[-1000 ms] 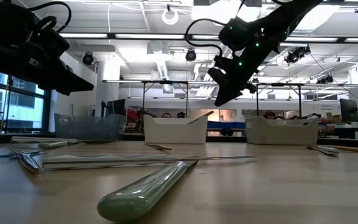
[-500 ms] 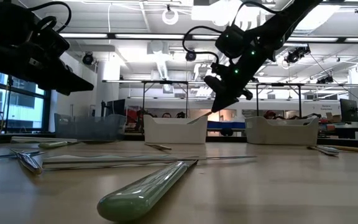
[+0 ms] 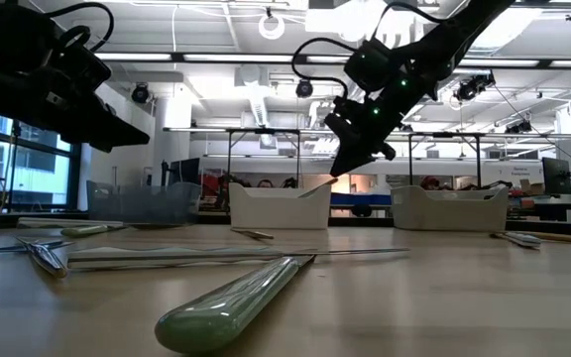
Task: Sort silverware by color (type)
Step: Put the green knife into white bin, then put the gold knife into black bin
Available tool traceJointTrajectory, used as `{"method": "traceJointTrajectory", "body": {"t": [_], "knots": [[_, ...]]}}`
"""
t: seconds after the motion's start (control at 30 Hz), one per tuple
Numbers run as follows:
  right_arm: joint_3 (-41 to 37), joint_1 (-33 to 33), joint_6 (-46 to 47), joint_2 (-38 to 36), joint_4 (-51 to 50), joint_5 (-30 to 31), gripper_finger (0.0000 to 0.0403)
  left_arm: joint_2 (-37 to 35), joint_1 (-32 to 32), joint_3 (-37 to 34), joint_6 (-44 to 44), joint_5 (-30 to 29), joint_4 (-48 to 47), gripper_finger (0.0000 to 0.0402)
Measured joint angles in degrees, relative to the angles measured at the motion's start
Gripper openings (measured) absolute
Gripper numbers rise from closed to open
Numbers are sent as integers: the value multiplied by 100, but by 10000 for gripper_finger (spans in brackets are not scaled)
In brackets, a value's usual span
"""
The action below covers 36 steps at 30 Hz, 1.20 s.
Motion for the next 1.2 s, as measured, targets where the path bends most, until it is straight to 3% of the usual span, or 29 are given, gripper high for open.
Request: {"method": "traceJointTrajectory", "body": {"t": [0.3,0.4,0.5,0.7,0.83,0.97,1.2], "knots": [[-7,250,-662,-512,158,-67,0,2,0,2,-7,5,2,0],[-262,584,-910,-742,458,4,0,3,0,22,-12,342,-24,0],[-1117,838,-841,-741,1485,-113,0,18,-30,137,-9,803,-50,0],[-2723,1292,-684,-743,4641,-121,0,257,-496,611,41,900,-450,0],[-3137,1504,-719,-756,5814,-115,0,669,-1019,1039,-6,685,-1080,0],[-3138,1650,-965,-756,5885,-132,0,1287,-1607,1533,-285,243,-1707,0],[-3062,1764,-1125,-756,5841,-392,0,2615,-2632,2245,-728,109,-2051,1]]}}
